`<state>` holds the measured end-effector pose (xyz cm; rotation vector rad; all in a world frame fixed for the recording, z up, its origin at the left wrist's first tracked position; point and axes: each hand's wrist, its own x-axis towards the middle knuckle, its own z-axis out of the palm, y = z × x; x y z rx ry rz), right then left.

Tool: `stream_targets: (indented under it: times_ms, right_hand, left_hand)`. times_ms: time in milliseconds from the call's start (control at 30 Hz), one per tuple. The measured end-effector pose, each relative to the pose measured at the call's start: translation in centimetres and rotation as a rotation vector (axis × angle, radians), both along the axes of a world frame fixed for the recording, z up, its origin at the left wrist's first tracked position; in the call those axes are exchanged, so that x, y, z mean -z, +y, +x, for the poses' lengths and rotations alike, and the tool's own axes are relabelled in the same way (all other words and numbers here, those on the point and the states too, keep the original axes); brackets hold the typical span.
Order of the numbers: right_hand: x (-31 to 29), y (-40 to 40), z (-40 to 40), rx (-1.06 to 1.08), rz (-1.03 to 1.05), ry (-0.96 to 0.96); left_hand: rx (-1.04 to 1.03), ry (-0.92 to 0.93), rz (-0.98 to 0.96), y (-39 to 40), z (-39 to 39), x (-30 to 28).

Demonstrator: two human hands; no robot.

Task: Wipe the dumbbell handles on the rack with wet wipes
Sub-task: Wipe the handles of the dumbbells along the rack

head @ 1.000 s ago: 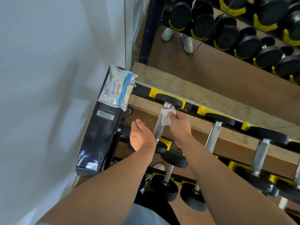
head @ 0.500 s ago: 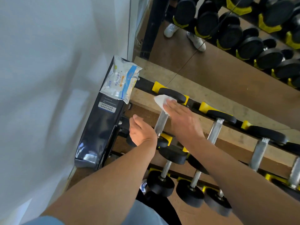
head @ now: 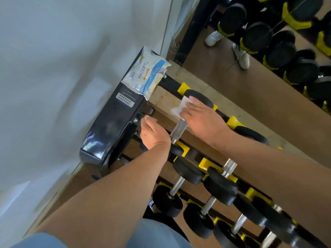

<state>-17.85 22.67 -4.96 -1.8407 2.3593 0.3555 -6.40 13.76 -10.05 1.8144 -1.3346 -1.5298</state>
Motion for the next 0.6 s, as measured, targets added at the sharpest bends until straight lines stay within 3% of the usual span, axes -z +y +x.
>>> stream_targets:
  times_ms: [133, 200, 267, 333, 433, 500, 600]
  right_hand:
    - [0.8, 0.8, 3.6, 0.002, 0.022, -0.147]
    - [0.7, 1.2, 5.3, 0.025, 0.025, -0.341]
    - [-0.4, 0.6, 4.4, 0.184, -0.076, -0.512]
    - [-0.5, -0.7, 2.0, 0.296, -0.173, -0.443]
    - [0.1, -1.4, -0.2, 0.074, -0.042, -0.147]
    - [1.3, -0.2, 0.7, -0.01, -0.021, -0.171]
    - [2.5, 1.7, 4.4, 0.086, -0.054, -0.319]
  left_hand:
    - [-0.037, 0.021, -0.03, 0.1, 0.0, -0.2]
    - [-0.052, 0.027, -0.04, 0.2, 0.0, -0.2]
    - [-0.044, 0.036, -0.052, 0.4, 0.1, -0.3]
    - [-0.03, 0.035, -0.06, 0.4, 0.1, -0.4]
    - [-0.041, 0.046, -0.053, 0.4, 0.0, -0.2]
    - [-0.054, 0.055, -0.064, 0.5, 0.0, -0.1]
    - [-0.057, 0.049, -0.052, 0.4, 0.0, 0.0]
